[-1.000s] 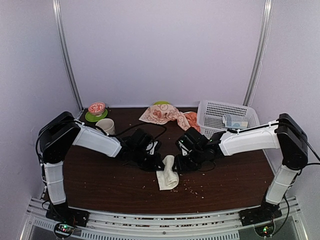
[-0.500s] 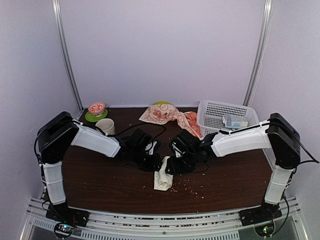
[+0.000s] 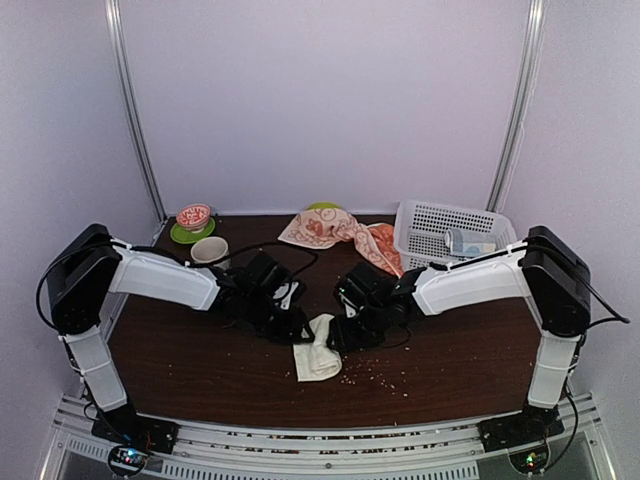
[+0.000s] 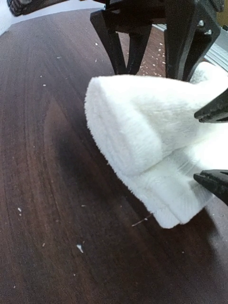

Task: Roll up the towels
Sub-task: Roll the towel at the center of the board, then adjust the towel at the center of the board, then pick up the towel from the center of the board.

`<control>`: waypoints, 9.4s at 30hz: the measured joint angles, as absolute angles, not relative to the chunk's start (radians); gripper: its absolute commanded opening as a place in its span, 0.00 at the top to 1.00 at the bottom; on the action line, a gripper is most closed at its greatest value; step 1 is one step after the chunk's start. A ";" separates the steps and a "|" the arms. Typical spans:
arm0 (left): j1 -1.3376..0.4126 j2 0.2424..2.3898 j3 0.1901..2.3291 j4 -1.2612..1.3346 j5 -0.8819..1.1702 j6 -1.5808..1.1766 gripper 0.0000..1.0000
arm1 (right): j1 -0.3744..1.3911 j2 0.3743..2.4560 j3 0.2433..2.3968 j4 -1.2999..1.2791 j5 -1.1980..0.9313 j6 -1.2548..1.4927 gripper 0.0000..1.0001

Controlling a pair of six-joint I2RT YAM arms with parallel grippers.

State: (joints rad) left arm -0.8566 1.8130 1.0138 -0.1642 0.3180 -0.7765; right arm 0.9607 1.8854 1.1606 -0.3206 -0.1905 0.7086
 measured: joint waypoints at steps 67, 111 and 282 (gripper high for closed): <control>-0.845 1.758 0.848 -0.046 0.249 -0.785 1.00 | 1.032 2.045 1.423 -0.408 -0.168 0.705 0.34; -0.796 1.650 0.863 -0.039 0.252 -0.830 0.93 | 1.063 2.099 1.469 -0.395 -0.137 0.656 0.35; -0.801 1.422 0.819 -0.105 0.207 -0.802 0.76 | 0.920 1.686 1.303 -0.587 -0.064 0.738 1.00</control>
State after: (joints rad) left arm -0.8013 1.4223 0.8188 -0.1055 0.2066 -0.8017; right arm 0.9195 1.6863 1.3025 -0.5869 -0.0643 0.7383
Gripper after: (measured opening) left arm 0.236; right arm 0.198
